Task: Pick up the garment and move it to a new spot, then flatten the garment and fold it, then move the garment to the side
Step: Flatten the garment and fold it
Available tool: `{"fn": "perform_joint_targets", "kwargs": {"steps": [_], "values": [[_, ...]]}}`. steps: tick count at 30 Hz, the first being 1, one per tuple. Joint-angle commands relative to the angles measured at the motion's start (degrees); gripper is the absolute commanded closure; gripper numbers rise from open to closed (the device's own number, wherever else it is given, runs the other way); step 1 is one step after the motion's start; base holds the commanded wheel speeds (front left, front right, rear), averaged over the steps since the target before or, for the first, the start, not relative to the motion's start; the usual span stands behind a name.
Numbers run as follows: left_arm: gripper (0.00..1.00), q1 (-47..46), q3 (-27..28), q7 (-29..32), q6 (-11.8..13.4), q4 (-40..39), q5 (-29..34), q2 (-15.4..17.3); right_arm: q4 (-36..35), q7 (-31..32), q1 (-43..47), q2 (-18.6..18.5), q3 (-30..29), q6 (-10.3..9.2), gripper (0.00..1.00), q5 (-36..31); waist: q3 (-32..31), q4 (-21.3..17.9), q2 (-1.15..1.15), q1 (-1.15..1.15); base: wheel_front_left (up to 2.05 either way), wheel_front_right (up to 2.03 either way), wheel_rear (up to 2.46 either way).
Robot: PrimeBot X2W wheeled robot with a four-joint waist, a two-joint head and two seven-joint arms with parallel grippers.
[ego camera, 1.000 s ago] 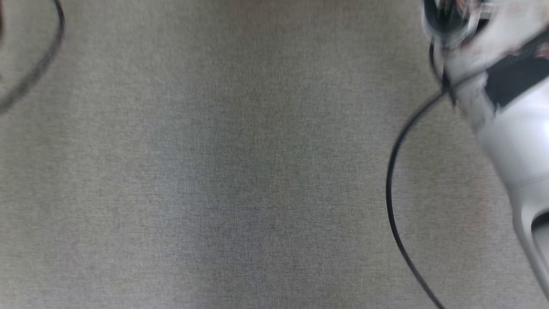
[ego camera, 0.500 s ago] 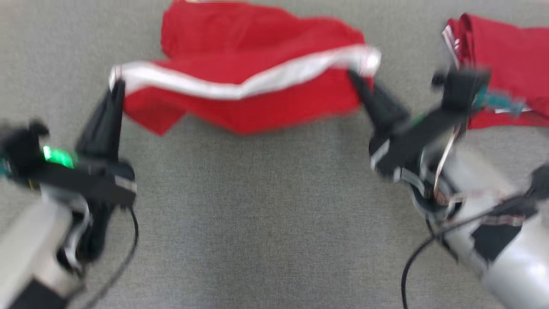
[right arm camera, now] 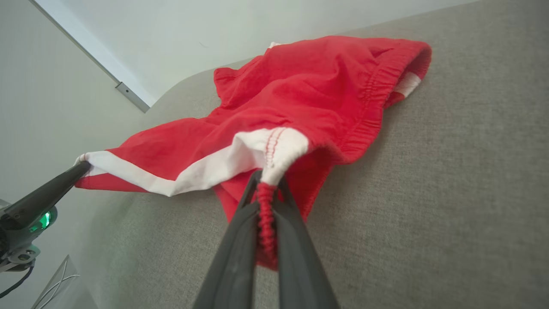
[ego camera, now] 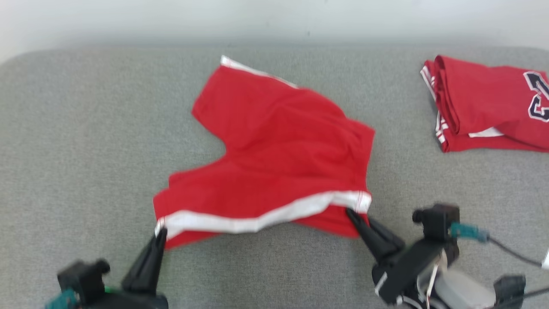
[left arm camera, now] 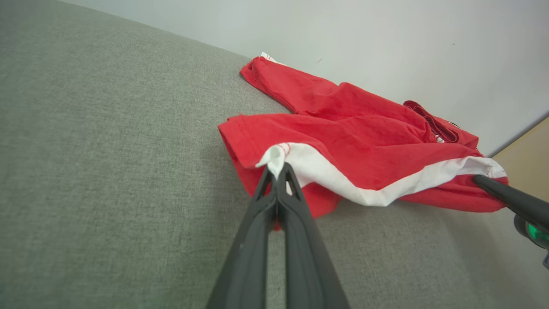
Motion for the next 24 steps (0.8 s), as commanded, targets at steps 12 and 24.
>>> {"fn": "perform_joint_targets", "kwargs": {"steps": [12,24], "values": [[1.0,13.09,8.8,-0.23,-3.42,1.94,9.63,-3.14,-5.96,-0.27,13.88,-2.46,-0.72,0.03,1.0,-0.66,-6.49,1.45,0.01,0.01,0.0,0.0,0.0],[1.0,15.98,13.94,-0.23,-6.92,4.22,12.96,-6.05,-13.85,4.35,22.25,-4.05,-4.08,0.03,1.0,0.61,-8.85,0.97,0.01,0.01,0.0,0.0,0.0]]}}
